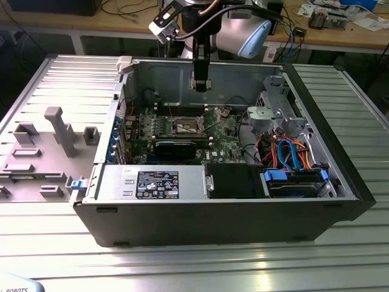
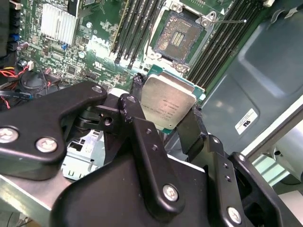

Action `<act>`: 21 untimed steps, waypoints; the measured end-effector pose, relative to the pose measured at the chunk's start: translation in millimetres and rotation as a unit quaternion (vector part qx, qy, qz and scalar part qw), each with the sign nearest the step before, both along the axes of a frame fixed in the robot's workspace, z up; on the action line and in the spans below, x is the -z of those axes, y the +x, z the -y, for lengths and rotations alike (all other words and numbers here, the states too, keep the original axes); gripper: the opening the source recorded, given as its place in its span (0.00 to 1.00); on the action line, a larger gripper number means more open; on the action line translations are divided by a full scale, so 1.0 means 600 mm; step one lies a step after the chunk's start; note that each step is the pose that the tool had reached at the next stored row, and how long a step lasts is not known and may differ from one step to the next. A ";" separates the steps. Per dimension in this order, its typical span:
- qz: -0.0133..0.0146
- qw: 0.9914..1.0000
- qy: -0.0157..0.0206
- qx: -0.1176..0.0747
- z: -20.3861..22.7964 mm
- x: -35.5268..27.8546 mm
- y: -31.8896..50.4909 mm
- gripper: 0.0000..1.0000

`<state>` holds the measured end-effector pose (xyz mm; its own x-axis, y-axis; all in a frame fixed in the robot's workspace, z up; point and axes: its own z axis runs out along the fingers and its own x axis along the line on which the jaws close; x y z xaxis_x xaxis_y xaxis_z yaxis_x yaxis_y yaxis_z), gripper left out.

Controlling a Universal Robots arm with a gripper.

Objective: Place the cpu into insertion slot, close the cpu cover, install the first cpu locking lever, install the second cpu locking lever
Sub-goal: 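Place the cpu into insertion slot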

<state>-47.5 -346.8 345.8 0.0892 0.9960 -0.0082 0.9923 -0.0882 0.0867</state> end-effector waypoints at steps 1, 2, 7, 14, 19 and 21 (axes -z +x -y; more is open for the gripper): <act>0.000 1.000 0.000 0.000 0.0000 0.000 0.000 0.54; 0.000 1.000 0.000 0.000 0.0000 0.000 0.000 0.54; 0.000 1.000 0.000 0.000 0.0000 0.000 0.000 0.54; 0.000 1.000 -0.001 0.000 -0.0004 0.001 0.000 0.54; 0.000 1.000 -0.002 0.000 -0.0006 0.002 0.000 0.54; 0.000 1.000 -0.002 0.000 -0.0006 0.002 0.000 0.54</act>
<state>-47.5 -346.5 344.4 0.0891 0.9959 -0.0131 0.9923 -0.0877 0.0870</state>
